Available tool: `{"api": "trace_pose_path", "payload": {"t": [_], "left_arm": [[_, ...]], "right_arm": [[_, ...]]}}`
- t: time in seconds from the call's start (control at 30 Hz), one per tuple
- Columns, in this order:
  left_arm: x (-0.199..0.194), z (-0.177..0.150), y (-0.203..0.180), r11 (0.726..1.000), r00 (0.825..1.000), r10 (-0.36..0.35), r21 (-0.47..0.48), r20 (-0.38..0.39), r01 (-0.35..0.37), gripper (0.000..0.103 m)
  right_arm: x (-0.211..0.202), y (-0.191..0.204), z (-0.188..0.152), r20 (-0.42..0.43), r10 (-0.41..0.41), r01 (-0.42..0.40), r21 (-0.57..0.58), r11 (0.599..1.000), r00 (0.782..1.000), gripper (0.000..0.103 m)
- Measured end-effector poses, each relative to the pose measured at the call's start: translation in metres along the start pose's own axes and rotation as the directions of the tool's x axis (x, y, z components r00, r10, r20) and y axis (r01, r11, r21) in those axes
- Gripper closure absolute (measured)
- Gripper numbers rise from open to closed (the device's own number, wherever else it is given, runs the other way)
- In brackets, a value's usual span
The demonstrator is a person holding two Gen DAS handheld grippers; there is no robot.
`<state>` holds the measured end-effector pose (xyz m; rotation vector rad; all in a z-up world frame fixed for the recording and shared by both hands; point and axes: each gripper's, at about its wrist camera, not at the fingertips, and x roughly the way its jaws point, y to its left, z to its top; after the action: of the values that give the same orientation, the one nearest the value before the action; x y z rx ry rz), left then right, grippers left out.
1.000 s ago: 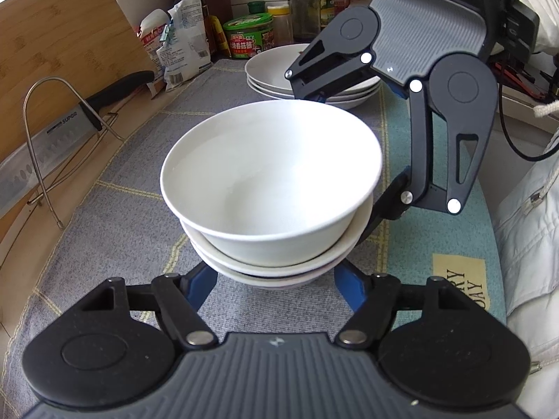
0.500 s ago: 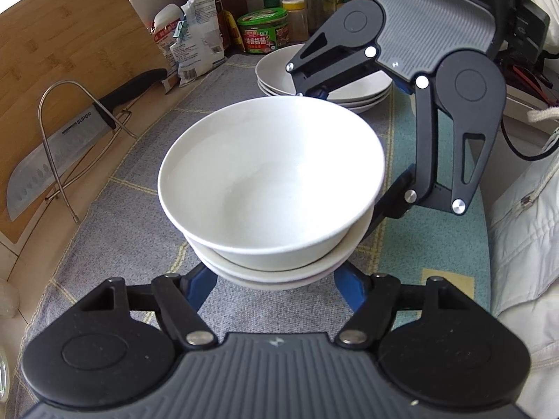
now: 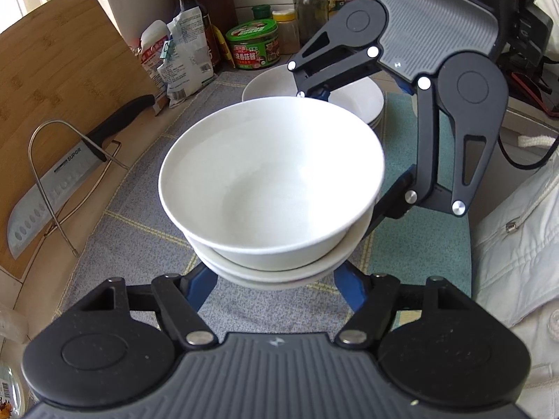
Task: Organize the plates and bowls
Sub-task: 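Carry the bowl stack with both tools over the plate stack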
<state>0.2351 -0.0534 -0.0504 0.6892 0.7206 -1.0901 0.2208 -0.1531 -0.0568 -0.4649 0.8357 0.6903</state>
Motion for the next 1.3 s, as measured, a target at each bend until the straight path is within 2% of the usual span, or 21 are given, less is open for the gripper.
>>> {"api": "trace_pose_path", "payload": {"t": [0.4, 0.77, 1.0, 1.3], "left_arm": [[0.018, 0.052, -0.002, 0.995, 0.999, -0.038, 0.089, 0.015, 0.037, 0.03], [0.052, 0.102, -0.013, 0.979, 0.994, -0.097, 0.184, 0.056, 0.085, 0.03], [0.077, 0.125, -0.018, 0.971, 0.992, -0.109, 0.219, 0.066, 0.093, 0.03], [0.11, 0.139, -0.018, 0.969, 0.991, -0.12, 0.225, 0.067, 0.102, 0.03]], "right_arm": [[-0.031, -0.024, -0.029, -0.008, -0.093, 0.094, 0.072, 0.993, 0.996, 0.02], [-0.06, -0.05, -0.063, -0.049, -0.207, 0.212, 0.144, 0.967, 0.977, 0.02], [-0.065, -0.071, -0.084, -0.075, -0.248, 0.258, 0.174, 0.95, 0.966, 0.02], [-0.062, -0.096, -0.102, -0.111, -0.257, 0.276, 0.204, 0.939, 0.96, 0.02]]}}
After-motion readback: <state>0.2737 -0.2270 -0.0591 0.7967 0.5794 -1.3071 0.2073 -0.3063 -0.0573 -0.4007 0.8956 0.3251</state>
